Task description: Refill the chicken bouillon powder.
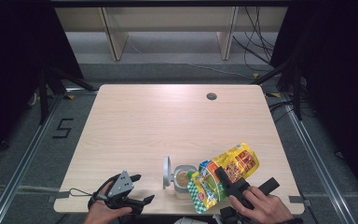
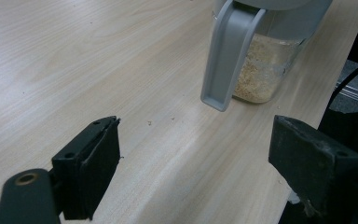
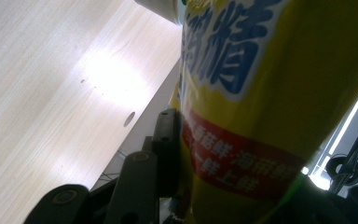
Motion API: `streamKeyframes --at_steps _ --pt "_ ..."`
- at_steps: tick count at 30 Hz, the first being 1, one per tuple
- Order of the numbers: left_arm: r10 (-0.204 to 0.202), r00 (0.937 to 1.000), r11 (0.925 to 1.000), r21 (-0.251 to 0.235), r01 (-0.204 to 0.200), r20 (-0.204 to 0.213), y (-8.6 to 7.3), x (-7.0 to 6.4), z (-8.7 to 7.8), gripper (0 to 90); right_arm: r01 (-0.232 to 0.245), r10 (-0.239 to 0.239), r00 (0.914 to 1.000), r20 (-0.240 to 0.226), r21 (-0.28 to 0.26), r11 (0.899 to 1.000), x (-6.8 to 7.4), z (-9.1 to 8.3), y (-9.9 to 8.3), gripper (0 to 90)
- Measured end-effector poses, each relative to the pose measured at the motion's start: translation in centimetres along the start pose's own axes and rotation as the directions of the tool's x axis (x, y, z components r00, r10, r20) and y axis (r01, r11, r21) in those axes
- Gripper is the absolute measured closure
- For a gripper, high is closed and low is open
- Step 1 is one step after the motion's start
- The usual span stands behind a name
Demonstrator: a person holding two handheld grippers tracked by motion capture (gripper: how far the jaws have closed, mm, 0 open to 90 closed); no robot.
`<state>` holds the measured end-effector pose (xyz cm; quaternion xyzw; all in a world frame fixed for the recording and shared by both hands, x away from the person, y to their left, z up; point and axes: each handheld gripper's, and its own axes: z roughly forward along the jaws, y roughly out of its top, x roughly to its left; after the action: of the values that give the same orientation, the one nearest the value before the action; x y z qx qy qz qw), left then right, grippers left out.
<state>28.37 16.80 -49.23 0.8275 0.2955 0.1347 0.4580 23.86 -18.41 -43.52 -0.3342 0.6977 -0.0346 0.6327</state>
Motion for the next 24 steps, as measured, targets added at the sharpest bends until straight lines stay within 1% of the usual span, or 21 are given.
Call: streamKeyframes --at_steps 1,3,7,8,9,10,11,12,13,14,15,16,17,18,19,20,21,22,23,24 --pt "-0.001 1.0 1.0 -0.001 0.001 0.0 0.0 0.0 0.0 16.0 0.004 -0.004 1.0 0.003 -0.004 1.0 0.0 0.1 0.0 69.8" --pt "0.004 1.0 1.0 -0.001 -0.004 -0.002 0.0 0.0 0.0 16.0 -0.049 0.049 0.9988 0.009 -0.018 0.999 0.2 0.1 0.0 69.8" --pt "0.0 1.0 1.0 -0.001 0.0 0.001 0.0 0.0 0.0 16.0 -0.056 0.056 0.9984 0.004 -0.029 0.998 0.1 0.1 -0.2 69.8" --pt "-0.001 1.0 1.0 -0.002 0.001 0.0 0.0 0.0 0.0 16.0 -0.029 0.029 0.9996 -0.002 -0.021 0.999 -0.1 0.0 -0.3 69.8" --pt "-0.003 1.0 1.0 -0.003 0.003 0.0 0.0 0.0 0.0 16.0 -0.076 0.076 0.9971 -0.002 -0.029 0.997 0.2 0.0 -0.3 69.8" --pt "-0.002 1.0 1.0 -0.003 0.002 -0.004 0.0 0.0 0.0 16.0 -0.073 0.073 0.9973 -0.002 -0.035 0.997 0.1 0.1 -0.3 69.8" --pt "0.0 1.0 1.0 -0.001 0.0 0.001 0.0 0.0 0.0 16.0 -0.069 0.069 0.9976 -0.007 -0.04 0.997 0.1 0.1 -0.4 69.8" --pt "0.008 1.0 1.0 0.003 -0.008 -0.003 0.0 0.0 -0.1 16.0 -0.096 0.095 0.9954 -0.008 -0.034 0.995 0.2 0.0 -0.4 69.9" --pt "0.002 1.0 1.0 0.001 -0.002 -0.003 0.0 0.0 -0.1 16.0 -0.053 0.053 0.9986 0.001 -0.054 0.997 0.0 0.2 -0.7 69.9" --pt "-0.001 1.0 1.0 -0.003 0.001 -0.001 0.0 0.0 0.0 16.0 -0.08 0.079 0.9968 -0.012 -0.063 0.995 0.0 0.2 -0.7 69.9" --pt "-0.002 1.0 1.0 -0.002 0.002 0.0 0.0 0.0 0.0 16.0 -0.087 0.087 0.9962 -0.012 -0.063 0.994 0.0 0.3 -0.8 69.8" --pt "0.001 1.0 1.0 -0.001 -0.001 0.001 0.0 0.0 0.0 16.0 -0.086 0.085 0.9963 -0.016 -0.074 0.994 0.0 0.3 -0.9 69.9" --pt "0.0 1.0 1.0 -0.001 0.0 -0.003 0.0 0.0 0.0 16.0 -0.101 0.1 0.9948 -0.021 -0.079 0.992 0.0 0.3 -1.0 69.9" --pt "0.0 1.0 1.0 -0.001 0.0 0.0 0.0 0.0 0.0 16.0 -0.156 0.154 0.9875 -0.033 -0.077 0.985 0.2 0.2 -1.0 69.9" --pt "-0.001 1.0 1.0 -0.002 0.001 0.0 0.0 0.0 0.0 16.0 -0.15 0.148 0.9886 -0.03 -0.094 0.984 0.1 0.4 -1.2 69.9" --pt "0.0 1.0 1.0 -0.001 0.0 0.001 0.0 0.0 0.0 16.0 -0.174 0.171 0.9846 -0.036 -0.098 0.98 0.1 0.3 -1.3 69.9" --pt "0.0 1.0 1.0 -0.001 0.0 0.001 0.0 0.0 0.0 16.0 -0.227 0.224 0.9737 -0.04 -0.087 0.97 0.3 0.2 -1.3 69.9" --pt "-0.003 1.0 1.0 -0.004 0.003 0.0 0.0 0.0 0.0 16.0 -0.209 0.205 0.9756 -0.078 -0.044 0.977 0.0 -0.1 -1.3 69.9" --pt "-0.002 1.0 1.0 -0.003 0.002 0.0 0.0 0.0 0.0 16.0 -0.214 0.21 0.9745 -0.079 -0.043 0.976 0.1 -0.1 -1.4 70.0" --pt "0.004 1.0 1.0 0.002 -0.004 -0.004 0.0 0.0 -0.1 16.0 -0.234 0.23 0.9709 -0.067 -0.064 0.97 0.2 0.0 -1.4 70.0"
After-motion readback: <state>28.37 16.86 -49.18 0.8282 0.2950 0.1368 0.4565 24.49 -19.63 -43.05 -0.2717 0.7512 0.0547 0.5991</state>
